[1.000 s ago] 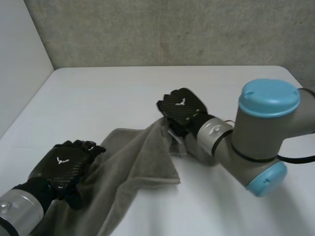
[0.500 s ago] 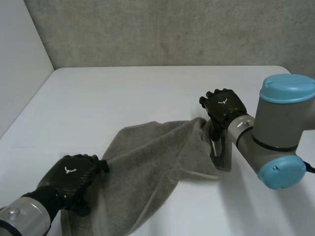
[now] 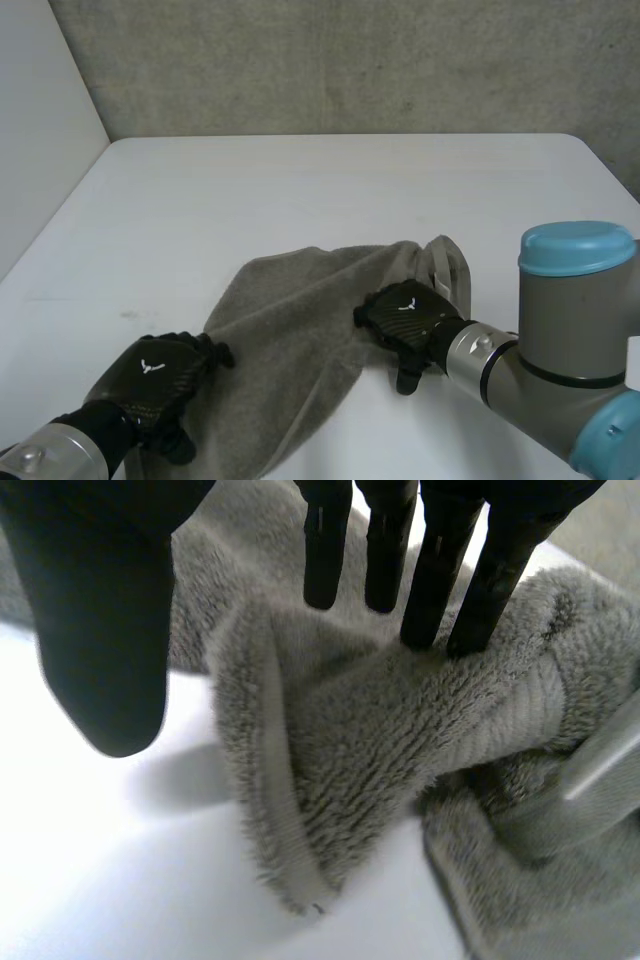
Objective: Fold the towel.
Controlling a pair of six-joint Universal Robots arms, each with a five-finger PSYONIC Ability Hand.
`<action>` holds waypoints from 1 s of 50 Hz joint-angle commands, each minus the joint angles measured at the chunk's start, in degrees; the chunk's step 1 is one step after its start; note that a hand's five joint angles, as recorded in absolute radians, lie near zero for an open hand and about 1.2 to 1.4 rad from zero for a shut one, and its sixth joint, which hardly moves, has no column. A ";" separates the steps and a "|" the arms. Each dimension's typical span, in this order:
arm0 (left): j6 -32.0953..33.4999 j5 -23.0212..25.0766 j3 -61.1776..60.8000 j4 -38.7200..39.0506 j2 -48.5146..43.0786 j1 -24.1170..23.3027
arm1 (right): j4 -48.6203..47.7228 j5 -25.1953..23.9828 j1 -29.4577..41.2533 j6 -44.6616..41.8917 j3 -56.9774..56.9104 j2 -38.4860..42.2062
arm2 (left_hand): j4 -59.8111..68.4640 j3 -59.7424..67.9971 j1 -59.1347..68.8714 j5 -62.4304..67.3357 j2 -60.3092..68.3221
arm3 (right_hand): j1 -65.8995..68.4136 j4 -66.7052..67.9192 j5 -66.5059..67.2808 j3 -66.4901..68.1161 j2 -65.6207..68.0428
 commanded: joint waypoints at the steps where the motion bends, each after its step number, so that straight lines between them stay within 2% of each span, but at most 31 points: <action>1: -0.69 -0.01 1.29 0.67 -0.65 -0.46 | -2.88 2.10 -0.03 2.57 -1.17 3.91 | 1.99 1.86 1.69 1.97 1.87 | 30.10 26.46 27.09 26.95 28.07; 2: -1.39 -0.01 1.73 0.94 -1.08 -0.55 | -3.49 2.19 -0.03 2.66 -1.34 3.91 | 1.99 1.86 1.69 1.97 1.87 | 47.42 43.79 44.41 44.27 45.39; 3: -1.39 -0.01 1.73 0.94 -1.09 -0.55 | -3.50 2.19 -0.03 2.66 -1.35 3.91 | 1.99 1.86 1.69 1.97 1.87 | 47.59 43.96 44.58 44.45 45.57; 4: -2.44 0.08 2.26 1.29 -1.61 -0.72 | -4.37 2.27 -0.21 2.92 -1.61 3.56 | 1.99 1.86 1.69 1.97 1.87 | 60.69 57.06 57.68 57.55 58.66; 9: -7.63 -0.01 4.72 2.34 -3.37 -1.51 | -7.19 3.77 -0.21 4.77 -2.93 0.39 | 1.99 1.86 1.69 1.97 1.87 | 60.82 57.19 57.81 57.68 58.80; 11: -9.92 -0.01 5.95 2.52 -4.52 -2.04 | -7.19 4.91 0.14 5.64 -4.07 -3.72 | 1.82 1.70 1.52 1.80 1.70 | 60.82 57.19 57.81 57.68 58.80; 13: -15.86 -0.01 9.10 2.61 -7.75 -4.05 | -7.19 5.26 0.32 6.34 -4.51 -5.65 | 0.65 0.52 0.34 0.63 0.53 | 60.82 57.19 57.81 57.68 58.80; 14: -15.89 -0.01 9.12 2.61 -7.77 -4.06 | -7.19 5.26 0.32 6.35 -4.51 -5.67 | 0.65 0.52 0.34 0.63 0.53 | 60.82 57.19 57.81 57.68 58.80; 16: -21.49 -0.19 12.96 2.52 -11.44 -6.95 | -7.01 5.35 0.41 8.53 -5.47 -7.95 | 0.81 0.69 0.51 0.79 0.70 | 60.82 57.19 57.81 57.68 58.80; 24: -30.39 -0.36 20.71 2.17 -21.02 -13.01 | -6.31 6.14 0.58 10.21 -6.62 -10.07 | 1.65 1.53 1.35 1.63 1.54 | 60.82 57.19 57.81 57.68 58.80; 30: -32.24 -2.82 23.00 2.52 -26.05 -16.37 | -5.78 8.08 0.58 10.13 -6.36 -10.16 | 1.66 1.53 1.35 1.64 1.54 | 60.82 57.19 57.81 57.68 58.80; 32: -32.94 -6.50 24.93 2.61 -29.63 -18.20 | -5.61 8.43 0.58 10.39 -6.01 -10.07 | 1.66 1.53 1.35 1.64 1.54 | 60.82 57.19 57.81 57.68 58.80; 35: -33.38 -9.05 26.86 2.61 -32.63 -19.26 | -5.69 8.43 0.58 10.48 -5.74 -10.33 | 1.99 1.86 1.69 1.97 1.87 | 60.82 57.19 57.81 57.68 58.80; 41: -35.76 -9.42 29.77 2.61 -35.45 -20.41 | -5.78 8.60 0.58 10.21 -5.65 -10.33 | 3.51 3.38 3.20 3.49 3.39 | 60.82 57.19 57.81 57.68 58.80; 50: -40.06 -9.33 33.46 2.61 -37.91 -25.06 | -6.22 8.95 0.76 10.21 -5.56 -9.89 | 4.35 4.22 4.05 4.33 4.23 | 60.82 57.19 57.81 57.68 58.80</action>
